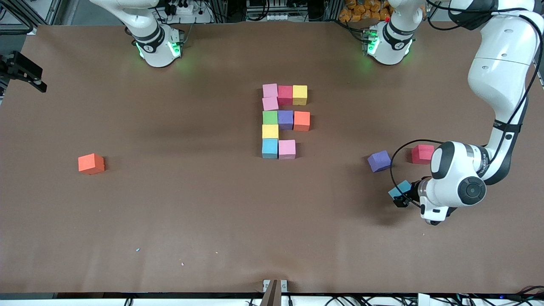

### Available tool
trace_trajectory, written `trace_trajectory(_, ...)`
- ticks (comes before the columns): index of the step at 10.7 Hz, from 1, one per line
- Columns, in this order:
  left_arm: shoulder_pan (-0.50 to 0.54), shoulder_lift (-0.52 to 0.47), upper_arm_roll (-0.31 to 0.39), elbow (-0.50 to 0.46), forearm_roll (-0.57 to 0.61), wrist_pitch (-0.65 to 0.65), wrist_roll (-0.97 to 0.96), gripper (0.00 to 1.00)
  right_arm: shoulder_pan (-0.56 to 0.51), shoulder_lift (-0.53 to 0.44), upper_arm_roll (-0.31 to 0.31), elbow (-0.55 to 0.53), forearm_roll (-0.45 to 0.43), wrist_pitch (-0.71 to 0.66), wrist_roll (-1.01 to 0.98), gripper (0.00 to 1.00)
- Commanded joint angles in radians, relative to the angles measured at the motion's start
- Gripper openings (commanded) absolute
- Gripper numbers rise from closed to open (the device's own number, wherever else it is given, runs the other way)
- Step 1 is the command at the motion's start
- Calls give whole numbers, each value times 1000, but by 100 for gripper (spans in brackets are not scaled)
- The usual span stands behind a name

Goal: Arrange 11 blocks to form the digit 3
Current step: 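Grasp the cyan cube with the left gripper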

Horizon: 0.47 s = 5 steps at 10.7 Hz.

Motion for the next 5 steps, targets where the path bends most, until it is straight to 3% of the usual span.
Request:
trace_trajectory(1, -21, 0, -2, 19, 0, -2, -64, 9, -2, -15, 3, -13, -11, -4, 3, 100)
trace_trajectory(2, -25, -7, -4, 30, -15, -2, -66, 0, -2, -15, 2, -13, -11, -4, 1, 100)
trace_trajectory(5, -39, -15, -7, 76, -137, -13, -106, 0, -8, -15, -1, -13, -11, -15, 1, 100)
